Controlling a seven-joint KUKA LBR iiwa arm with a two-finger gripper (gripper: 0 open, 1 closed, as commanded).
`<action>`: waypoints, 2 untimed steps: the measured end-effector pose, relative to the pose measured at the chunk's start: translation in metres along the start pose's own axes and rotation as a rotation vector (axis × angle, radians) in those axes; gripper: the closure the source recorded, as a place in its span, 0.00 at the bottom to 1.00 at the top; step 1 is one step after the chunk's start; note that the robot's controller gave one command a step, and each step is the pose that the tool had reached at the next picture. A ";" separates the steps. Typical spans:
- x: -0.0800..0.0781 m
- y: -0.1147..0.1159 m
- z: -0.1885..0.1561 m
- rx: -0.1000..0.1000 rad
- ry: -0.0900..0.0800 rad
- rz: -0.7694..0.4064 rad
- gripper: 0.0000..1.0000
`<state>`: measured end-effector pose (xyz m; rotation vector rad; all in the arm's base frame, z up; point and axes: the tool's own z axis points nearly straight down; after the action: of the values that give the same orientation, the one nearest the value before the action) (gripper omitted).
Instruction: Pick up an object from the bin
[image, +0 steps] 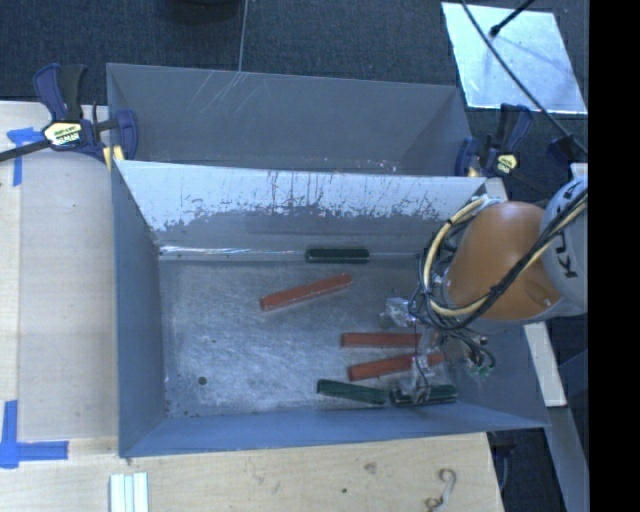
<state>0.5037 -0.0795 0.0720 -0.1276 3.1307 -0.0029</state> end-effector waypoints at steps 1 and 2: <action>-0.001 0.000 -0.001 0.000 -0.003 0.000 1.00; -0.003 0.000 -0.024 0.000 0.000 -0.003 1.00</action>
Offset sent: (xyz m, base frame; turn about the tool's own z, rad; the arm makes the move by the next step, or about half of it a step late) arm 0.0000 0.0000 0.0000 0.0000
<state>0.5067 -0.0789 0.0965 -0.1326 3.1306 -0.0029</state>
